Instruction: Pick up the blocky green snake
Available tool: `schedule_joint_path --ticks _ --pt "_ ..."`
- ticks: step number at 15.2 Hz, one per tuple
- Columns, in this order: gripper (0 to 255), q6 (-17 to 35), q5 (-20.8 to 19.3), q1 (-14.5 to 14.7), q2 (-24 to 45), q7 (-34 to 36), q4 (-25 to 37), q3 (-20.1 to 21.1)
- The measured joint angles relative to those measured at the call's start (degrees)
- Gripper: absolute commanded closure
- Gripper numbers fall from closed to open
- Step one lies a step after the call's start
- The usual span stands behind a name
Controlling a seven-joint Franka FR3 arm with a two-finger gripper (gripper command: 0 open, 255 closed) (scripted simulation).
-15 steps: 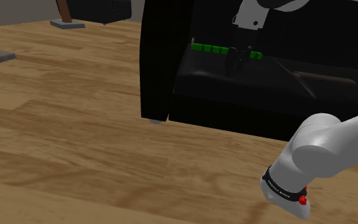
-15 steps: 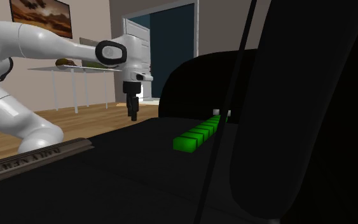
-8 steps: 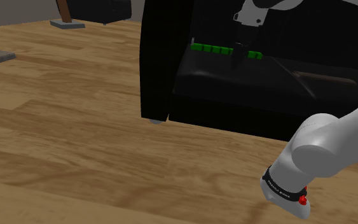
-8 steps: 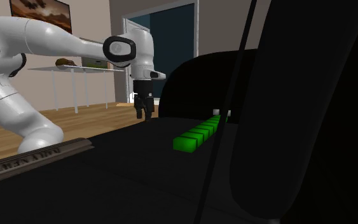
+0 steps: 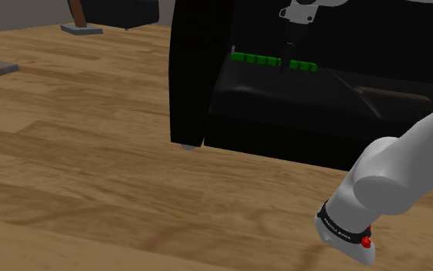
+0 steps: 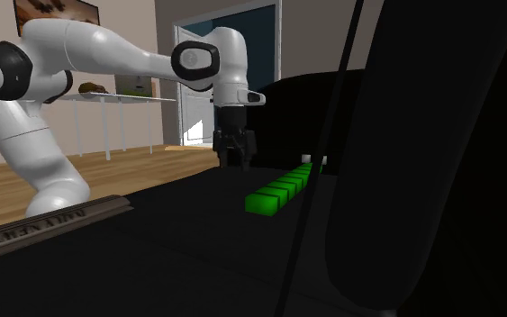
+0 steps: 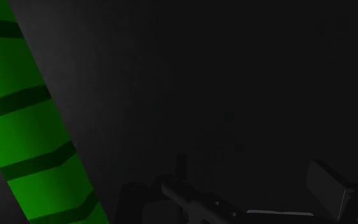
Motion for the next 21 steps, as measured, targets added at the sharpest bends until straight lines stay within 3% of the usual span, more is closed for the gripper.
schedule_joint_path --ticks 7,13,20,21 --pt "0 0.3 4.4 0.0 13.7 -15.3 15.0 -5.7" --pt "0 -1.0 11.5 -3.3 26.9 -27.7 29.9 -8.5" --pt "0 3.7 11.6 -3.3 27.1 -28.5 25.4 -8.4" --pt "255 3.9 11.6 -3.3 27.2 -28.6 25.3 -8.4"
